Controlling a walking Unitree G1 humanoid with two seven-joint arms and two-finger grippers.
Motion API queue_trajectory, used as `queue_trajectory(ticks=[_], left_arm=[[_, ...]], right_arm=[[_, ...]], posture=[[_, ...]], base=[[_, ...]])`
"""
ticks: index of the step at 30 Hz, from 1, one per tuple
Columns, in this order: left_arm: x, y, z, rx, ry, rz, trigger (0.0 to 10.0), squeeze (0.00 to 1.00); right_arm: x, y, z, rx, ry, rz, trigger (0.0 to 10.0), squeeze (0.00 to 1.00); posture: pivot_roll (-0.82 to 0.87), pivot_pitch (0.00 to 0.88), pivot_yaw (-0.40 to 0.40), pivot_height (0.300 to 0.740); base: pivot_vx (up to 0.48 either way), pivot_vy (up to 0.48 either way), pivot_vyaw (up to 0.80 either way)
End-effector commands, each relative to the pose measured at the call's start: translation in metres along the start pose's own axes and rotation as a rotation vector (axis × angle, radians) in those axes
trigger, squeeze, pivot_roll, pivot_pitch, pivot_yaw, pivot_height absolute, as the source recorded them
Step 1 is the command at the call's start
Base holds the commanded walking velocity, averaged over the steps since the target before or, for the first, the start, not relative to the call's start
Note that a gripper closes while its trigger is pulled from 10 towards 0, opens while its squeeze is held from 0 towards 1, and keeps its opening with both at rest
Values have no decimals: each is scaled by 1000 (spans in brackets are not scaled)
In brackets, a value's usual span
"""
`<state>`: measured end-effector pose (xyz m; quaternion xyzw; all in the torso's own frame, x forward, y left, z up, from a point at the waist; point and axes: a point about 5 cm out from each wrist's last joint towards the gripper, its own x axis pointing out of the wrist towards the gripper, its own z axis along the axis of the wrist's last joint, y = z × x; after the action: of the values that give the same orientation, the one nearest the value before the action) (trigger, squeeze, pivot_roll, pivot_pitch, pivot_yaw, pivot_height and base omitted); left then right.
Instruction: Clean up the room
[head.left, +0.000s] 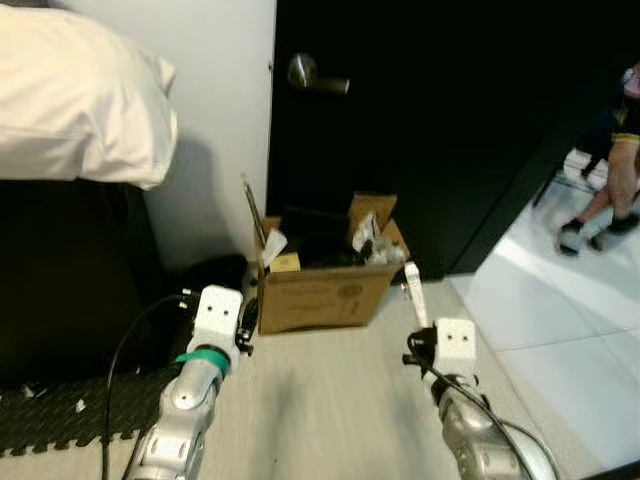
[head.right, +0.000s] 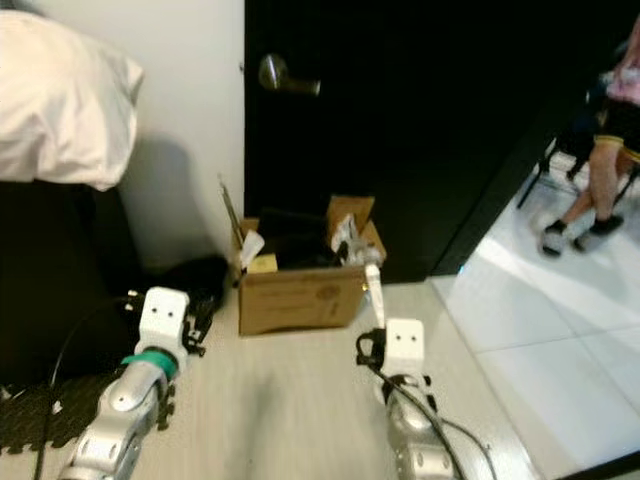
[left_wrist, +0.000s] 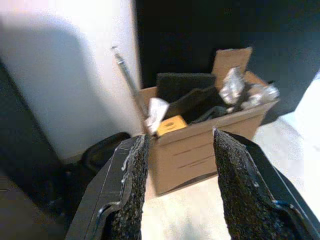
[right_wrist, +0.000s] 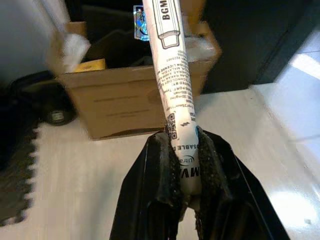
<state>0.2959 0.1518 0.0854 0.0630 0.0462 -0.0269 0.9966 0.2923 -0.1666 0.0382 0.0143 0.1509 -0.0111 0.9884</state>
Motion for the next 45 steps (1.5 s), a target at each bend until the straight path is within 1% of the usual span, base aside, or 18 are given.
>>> queue_trajectory(ticks=[1,10,22,33,38,45], left_arm=[[-2,-5,-3,-16,11,-14,10000,0],[-1,-4,-2,-18,9,-11,10000,0],[-1,-4,-2,-20,6,-13,10000,0],[-2,-5,-3,-19,8,-15,10000,0],[-2,-5,-3,-19,9,-16,10000,0],[-2,-5,-4,-21,11,-17,10000,0]], right_arm=[[-2,-7,-6,3,26,-20,10000,0],[-3,-6,-5,9,23,-10,10000,0],[-3,-5,-4,15,12,11,10000,0],[-4,-5,-7,7,28,14,10000,0],[-4,-5,-10,-9,51,10,10000,0],[-4,-5,-10,-9,47,13,10000,0]], posture=[[111,0,-63,740],[112,0,-66,740],[112,0,-66,740],[110,0,-74,740],[110,0,-74,740],[110,0,-74,740]], base=[[266,0,0],[269,0,0],[278,0,-769],[279,0,-800],[278,0,0],[279,0,0]])
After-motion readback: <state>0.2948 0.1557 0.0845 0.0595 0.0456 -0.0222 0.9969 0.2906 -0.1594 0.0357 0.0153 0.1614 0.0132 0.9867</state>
